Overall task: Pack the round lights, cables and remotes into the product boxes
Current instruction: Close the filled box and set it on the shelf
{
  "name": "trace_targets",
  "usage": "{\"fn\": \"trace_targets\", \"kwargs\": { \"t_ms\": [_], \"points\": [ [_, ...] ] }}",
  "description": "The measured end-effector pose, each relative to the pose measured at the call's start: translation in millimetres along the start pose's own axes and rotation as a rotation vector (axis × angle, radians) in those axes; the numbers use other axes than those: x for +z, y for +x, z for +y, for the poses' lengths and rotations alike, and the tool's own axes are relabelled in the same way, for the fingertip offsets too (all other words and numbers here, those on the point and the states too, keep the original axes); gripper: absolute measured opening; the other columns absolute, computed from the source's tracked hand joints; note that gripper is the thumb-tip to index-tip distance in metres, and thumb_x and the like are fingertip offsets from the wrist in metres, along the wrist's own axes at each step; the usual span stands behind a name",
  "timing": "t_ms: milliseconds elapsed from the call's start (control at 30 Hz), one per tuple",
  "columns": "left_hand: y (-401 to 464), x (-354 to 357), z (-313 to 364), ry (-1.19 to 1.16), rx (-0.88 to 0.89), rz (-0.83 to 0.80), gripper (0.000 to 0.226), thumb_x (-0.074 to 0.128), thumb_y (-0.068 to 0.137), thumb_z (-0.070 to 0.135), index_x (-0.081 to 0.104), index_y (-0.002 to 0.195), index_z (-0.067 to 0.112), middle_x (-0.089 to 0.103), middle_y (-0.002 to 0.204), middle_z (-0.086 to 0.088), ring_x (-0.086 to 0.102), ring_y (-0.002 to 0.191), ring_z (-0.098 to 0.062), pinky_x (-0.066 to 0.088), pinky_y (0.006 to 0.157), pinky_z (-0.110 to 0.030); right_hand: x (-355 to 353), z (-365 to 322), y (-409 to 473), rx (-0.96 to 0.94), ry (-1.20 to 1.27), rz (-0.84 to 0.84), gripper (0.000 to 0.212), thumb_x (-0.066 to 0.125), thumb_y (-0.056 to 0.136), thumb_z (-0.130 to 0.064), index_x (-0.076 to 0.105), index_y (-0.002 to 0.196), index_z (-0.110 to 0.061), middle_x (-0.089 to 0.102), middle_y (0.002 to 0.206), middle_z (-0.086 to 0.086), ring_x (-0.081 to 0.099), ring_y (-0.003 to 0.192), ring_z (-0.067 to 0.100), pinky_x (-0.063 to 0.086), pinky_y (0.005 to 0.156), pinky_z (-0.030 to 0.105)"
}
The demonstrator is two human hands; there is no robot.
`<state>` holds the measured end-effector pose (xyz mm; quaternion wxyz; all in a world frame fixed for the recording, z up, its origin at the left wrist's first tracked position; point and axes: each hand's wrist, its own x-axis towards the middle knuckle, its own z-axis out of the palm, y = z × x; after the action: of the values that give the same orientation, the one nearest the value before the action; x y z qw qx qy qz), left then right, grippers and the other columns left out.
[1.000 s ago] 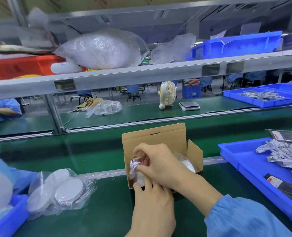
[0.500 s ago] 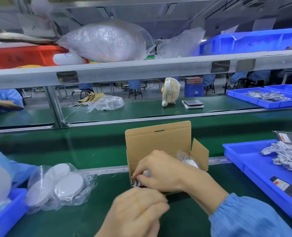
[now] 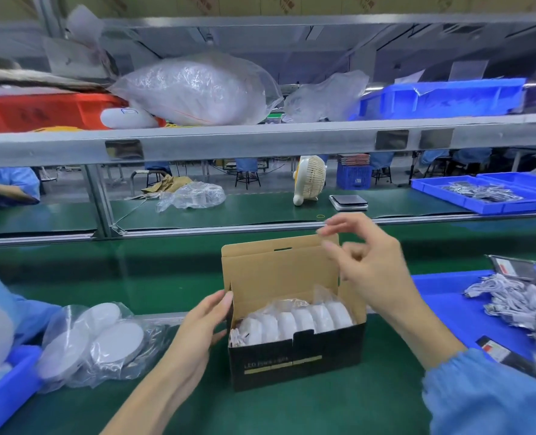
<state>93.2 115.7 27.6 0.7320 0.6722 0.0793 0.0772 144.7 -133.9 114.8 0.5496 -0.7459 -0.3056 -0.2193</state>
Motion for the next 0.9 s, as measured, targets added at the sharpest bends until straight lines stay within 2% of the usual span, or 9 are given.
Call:
{"fn": "trace_targets", "kwargs": {
  "t_ms": [100, 167, 267, 367, 433, 533, 600, 700, 900],
  "points": [
    [2.4, -3.0, -4.4, -0.016, -0.015, -0.047, 0.07, 0.074, 0.064, 0.048, 0.06, 0.127, 0.021, 0.074, 0.113, 0.001, 0.069, 0.104, -0.017, 0.048, 0.083, -0.034, -40.5, 36.7, 2.5, 0.191, 0.187, 0.408, 0.033, 0.068, 0.085, 0.001, 0.065, 0.087, -0.031, 0.072, 0.095, -0.002, 0.056, 0.054, 0.012, 0.049, 0.049, 0.019],
    [3.1, -2.6, -6.3, -0.007, -0.017, -0.085, 0.064, 0.078, 0.065, 0.04, 0.06, 0.125, 0.023, 0.075, 0.108, -0.002, 0.072, 0.097, -0.017, 0.052, 0.077, -0.029, -51.5, 71.0, -6.6, 0.368, 0.262, 0.46, 0.031, 0.069, 0.082, 0.006, 0.067, 0.085, -0.024, 0.074, 0.096, 0.008, 0.063, 0.064, 0.008, 0.046, 0.045, 0.018],
    [5.4, -0.3, -9.6, 0.023, -0.016, -0.122, 0.058, 0.079, 0.068, 0.028, 0.061, 0.123, 0.023, 0.074, 0.11, -0.001, 0.071, 0.1, -0.019, 0.053, 0.081, -0.028, -52.7, 111.3, -20.8, 0.587, 0.204, 0.471, 0.02, 0.07, 0.083, 0.001, 0.067, 0.09, -0.017, 0.073, 0.096, 0.013, 0.056, 0.052, 0.01, 0.041, 0.043, 0.021],
    [8.2, -0.8, -12.5, 0.026, -0.003, -0.121, 0.062, 0.088, 0.067, 0.025, 0.061, 0.123, 0.025, 0.074, 0.11, -0.003, 0.071, 0.102, -0.021, 0.05, 0.088, -0.035, -51.4, 119.1, -24.2, 0.717, 0.228, 0.323, 0.033, 0.077, 0.083, -0.026, 0.063, 0.112, -0.021, 0.072, 0.102, 0.005, 0.07, 0.067, 0.012, 0.047, 0.057, 0.028],
    [8.7, -1.6, -12.8, 0.011, 0.0, -0.124, 0.066, 0.089, 0.063, 0.029, 0.06, 0.123, 0.026, 0.074, 0.11, -0.005, 0.071, 0.101, -0.025, 0.051, 0.089, -0.038, -47.8, 118.4, -27.4, 0.733, 0.505, 0.041, 0.048, 0.076, 0.081, -0.039, 0.059, 0.123, -0.022, 0.069, 0.117, 0.006, 0.071, 0.1, 0.017, 0.056, 0.07, 0.032],
    [7.3, -2.3, -12.7, -0.016, 0.001, -0.158, 0.07, 0.088, 0.058, 0.035, 0.062, 0.122, 0.026, 0.073, 0.113, -0.006, 0.07, 0.105, -0.026, 0.05, 0.091, -0.038, -35.2, 110.5, -37.7, 0.698, 0.7, -0.319, 0.044, 0.059, 0.094, -0.041, 0.057, 0.133, -0.021, 0.068, 0.12, 0.0, 0.066, 0.106, 0.014, 0.054, 0.081, 0.031],
    [6.1, -2.4, -12.6, -0.026, 0.004, -0.178, 0.064, 0.088, 0.061, 0.031, 0.064, 0.12, 0.026, 0.072, 0.116, -0.006, 0.068, 0.108, -0.026, 0.05, 0.095, -0.04, -24.9, 107.2, -41.7, 0.701, 0.696, -0.324, 0.046, 0.054, 0.093, -0.039, 0.055, 0.136, -0.024, 0.065, 0.127, 0.003, 0.062, 0.112, 0.02, 0.051, 0.089, 0.035],
    [4.8, -2.8, -11.9, -0.017, 0.001, -0.195, 0.057, 0.083, 0.068, 0.022, 0.062, 0.122, 0.024, 0.072, 0.116, -0.006, 0.067, 0.11, -0.027, 0.05, 0.097, -0.041, -11.4, 104.1, -40.9, 0.71, 0.663, -0.309, 0.059, 0.073, 0.079, -0.021, 0.052, 0.133, -0.032, 0.067, 0.123, 0.007, 0.066, 0.106, 0.025, 0.055, 0.078, 0.03],
    [0.7, -0.5, -8.6, 0.07, 0.051, -0.215, 0.054, 0.083, 0.074, 0.019, 0.061, 0.123, 0.026, 0.072, 0.115, -0.001, 0.068, 0.107, -0.019, 0.055, 0.088, -0.028, 1.8, 102.8, -44.1, 0.705, 0.672, -0.266, 0.071, 0.074, 0.067, -0.007, 0.055, 0.127, -0.038, 0.066, 0.125, 0.011, 0.066, 0.1, 0.033, 0.055, 0.08, 0.039]
  ]
}}
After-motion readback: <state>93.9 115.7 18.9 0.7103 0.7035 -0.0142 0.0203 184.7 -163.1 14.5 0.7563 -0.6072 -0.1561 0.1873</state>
